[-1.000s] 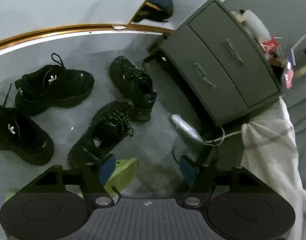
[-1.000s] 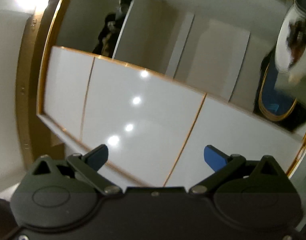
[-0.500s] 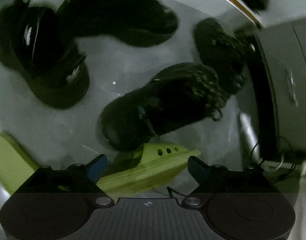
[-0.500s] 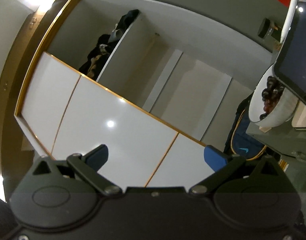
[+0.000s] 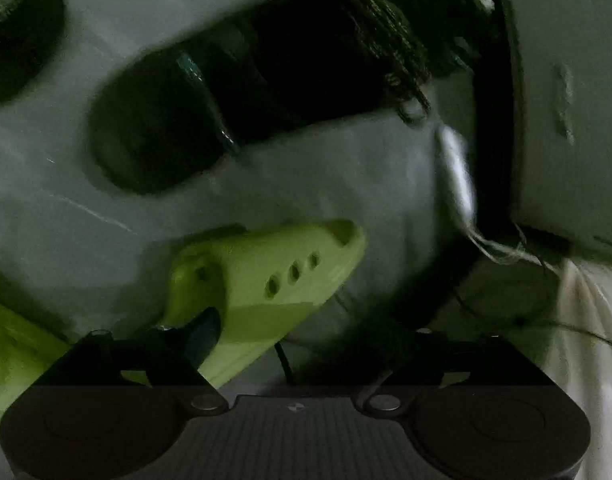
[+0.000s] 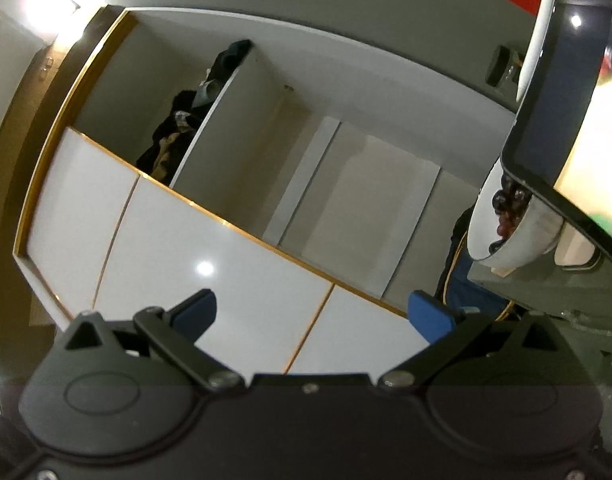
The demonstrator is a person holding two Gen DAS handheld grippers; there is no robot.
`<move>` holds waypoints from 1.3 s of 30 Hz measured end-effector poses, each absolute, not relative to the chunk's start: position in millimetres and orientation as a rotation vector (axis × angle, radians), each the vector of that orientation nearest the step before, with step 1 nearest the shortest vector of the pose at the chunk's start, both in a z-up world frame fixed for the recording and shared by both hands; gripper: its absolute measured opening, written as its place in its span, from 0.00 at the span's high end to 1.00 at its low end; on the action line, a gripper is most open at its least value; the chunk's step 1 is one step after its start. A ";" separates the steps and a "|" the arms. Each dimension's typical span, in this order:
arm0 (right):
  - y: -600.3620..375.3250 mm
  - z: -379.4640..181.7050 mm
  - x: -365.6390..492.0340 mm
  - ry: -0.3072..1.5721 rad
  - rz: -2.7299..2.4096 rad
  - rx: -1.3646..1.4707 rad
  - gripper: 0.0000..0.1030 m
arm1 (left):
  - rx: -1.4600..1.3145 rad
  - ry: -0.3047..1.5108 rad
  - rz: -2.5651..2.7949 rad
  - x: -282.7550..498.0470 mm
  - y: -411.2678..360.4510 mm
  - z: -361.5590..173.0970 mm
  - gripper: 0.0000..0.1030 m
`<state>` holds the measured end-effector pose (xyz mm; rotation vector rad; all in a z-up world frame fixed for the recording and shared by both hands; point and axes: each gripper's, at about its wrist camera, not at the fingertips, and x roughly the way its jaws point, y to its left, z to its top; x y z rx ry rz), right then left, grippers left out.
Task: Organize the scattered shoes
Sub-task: 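Grasp the second lime-green slide with the left tool and lift it, then lower the lime-green slide beside the other slide and open the left tool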
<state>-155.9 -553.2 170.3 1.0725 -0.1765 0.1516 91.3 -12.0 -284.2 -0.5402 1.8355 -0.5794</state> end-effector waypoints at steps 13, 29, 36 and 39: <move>-551.5 161.5 -148.7 -0.173 0.131 1.084 0.00 | -0.556 1.891 -0.587 57.4 -50.9 -305.6 0.90; -548.2 158.2 -145.5 -0.175 0.123 1.086 0.00 | 0.137 1.760 -0.765 85.8 -36.0 -277.9 0.90; -548.8 155.8 -145.2 -0.178 0.119 1.096 0.00 | 0.324 1.625 -0.839 79.4 -33.0 -268.9 0.81; -548.2 155.5 -143.5 -0.172 0.122 1.096 0.00 | 0.403 1.563 -0.868 76.6 -31.7 -265.1 0.68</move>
